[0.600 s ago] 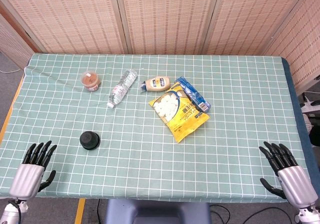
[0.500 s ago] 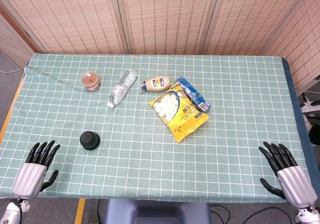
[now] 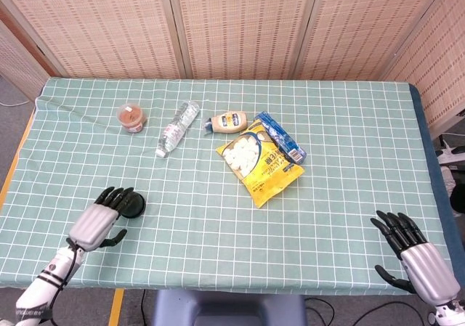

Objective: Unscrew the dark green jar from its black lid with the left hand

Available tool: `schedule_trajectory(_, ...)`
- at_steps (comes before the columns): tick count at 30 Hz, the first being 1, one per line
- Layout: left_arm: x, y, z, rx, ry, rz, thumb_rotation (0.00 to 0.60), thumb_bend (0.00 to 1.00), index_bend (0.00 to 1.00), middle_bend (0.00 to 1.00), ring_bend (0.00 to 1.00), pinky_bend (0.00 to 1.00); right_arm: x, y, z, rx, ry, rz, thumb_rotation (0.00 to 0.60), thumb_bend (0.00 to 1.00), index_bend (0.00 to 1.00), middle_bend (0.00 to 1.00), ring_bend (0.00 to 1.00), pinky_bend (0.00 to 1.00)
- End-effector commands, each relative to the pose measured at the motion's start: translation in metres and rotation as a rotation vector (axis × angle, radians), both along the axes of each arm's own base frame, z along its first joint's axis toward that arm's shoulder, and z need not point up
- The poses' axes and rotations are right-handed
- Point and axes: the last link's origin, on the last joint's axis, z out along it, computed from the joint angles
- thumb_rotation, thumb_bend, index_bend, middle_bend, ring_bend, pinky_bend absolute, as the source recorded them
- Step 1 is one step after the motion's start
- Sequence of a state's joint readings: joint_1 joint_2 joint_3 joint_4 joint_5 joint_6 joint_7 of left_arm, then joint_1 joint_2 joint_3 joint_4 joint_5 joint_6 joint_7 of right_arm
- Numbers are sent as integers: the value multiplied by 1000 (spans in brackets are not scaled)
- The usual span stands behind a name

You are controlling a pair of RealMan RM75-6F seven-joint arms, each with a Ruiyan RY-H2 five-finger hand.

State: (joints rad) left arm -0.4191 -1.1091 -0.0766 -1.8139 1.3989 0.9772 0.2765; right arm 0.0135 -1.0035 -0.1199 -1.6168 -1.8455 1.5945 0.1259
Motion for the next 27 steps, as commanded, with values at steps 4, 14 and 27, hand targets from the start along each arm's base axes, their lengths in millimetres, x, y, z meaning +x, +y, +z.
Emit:
schedule_trajectory(4, 44, 49, -8, -99, -54, 127, 600, 388, 0, 0, 0, 0, -3, -4, 3, -9, 6, -28, 600, 181, 0, 0, 0, 0)
schedule_trajectory(14, 46, 78, -5, -85, 49, 287, 600, 367, 0, 0, 0, 5, -8, -10, 4, -4, 20, -57, 600, 182, 0, 0, 0, 0)
schedule_trajectory(27, 50, 93, -17, -175, 145, 434, 600, 363, 0, 0, 0, 16, -8, -15, 0, -14, 22, -75, 600, 181, 0, 0, 0, 0)
